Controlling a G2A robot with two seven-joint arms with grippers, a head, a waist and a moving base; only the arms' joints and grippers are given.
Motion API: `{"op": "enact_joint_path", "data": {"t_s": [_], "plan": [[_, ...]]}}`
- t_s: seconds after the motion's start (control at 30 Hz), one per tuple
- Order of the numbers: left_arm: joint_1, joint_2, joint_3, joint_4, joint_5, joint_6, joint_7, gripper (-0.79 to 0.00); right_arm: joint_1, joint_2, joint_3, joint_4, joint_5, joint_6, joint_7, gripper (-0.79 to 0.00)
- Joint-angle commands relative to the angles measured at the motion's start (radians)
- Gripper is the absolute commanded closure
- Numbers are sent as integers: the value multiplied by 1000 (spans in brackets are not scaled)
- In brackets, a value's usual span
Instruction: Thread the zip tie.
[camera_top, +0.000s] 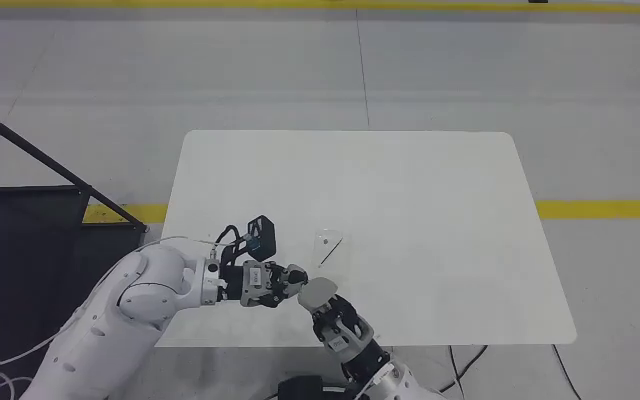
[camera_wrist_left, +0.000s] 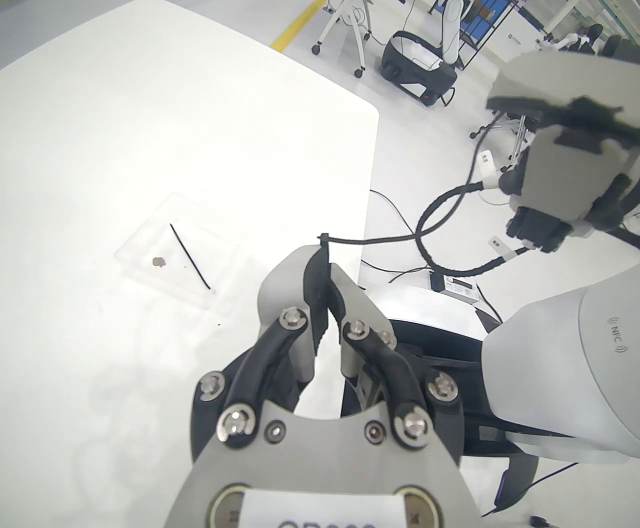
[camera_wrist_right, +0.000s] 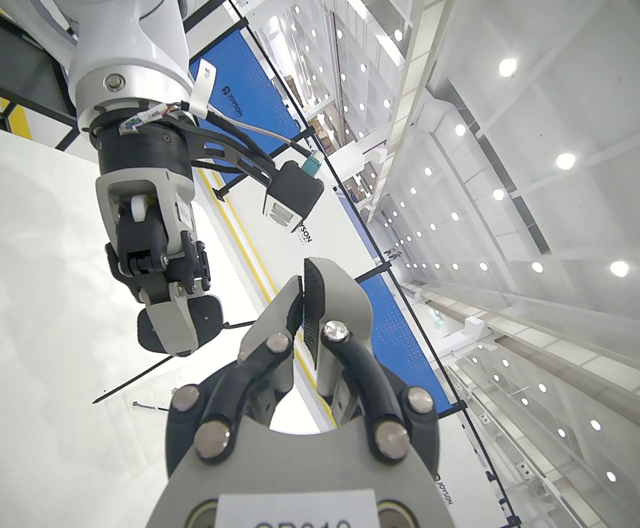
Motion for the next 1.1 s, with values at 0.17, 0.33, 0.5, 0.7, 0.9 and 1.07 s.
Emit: {"op": "enact_joint_path", "data": {"t_s": [0.17,0.33,0.5,0.7,0.9,1.07], "plan": [[-1,1,1,4,-12,4,5,0,34,-14,-43,21,-62,-25,83,0],[0,3,0,7,-20,2,5,0,44,-20,-53,27,-72,-28,106,0],[-1,4,2,7,-26,1,3,0,46,-24,-54,32,-88,-28,129,0],[-1,5,6,7,-35,-2,-6,0,50,-31,-63,39,-127,-26,181,0],[-7,6,14,9,-39,-2,-12,0,62,-39,-80,48,-133,-32,190,0],[-10,7,18,11,-43,-1,-16,0,64,-42,-80,50,-124,-34,185,0]]}}
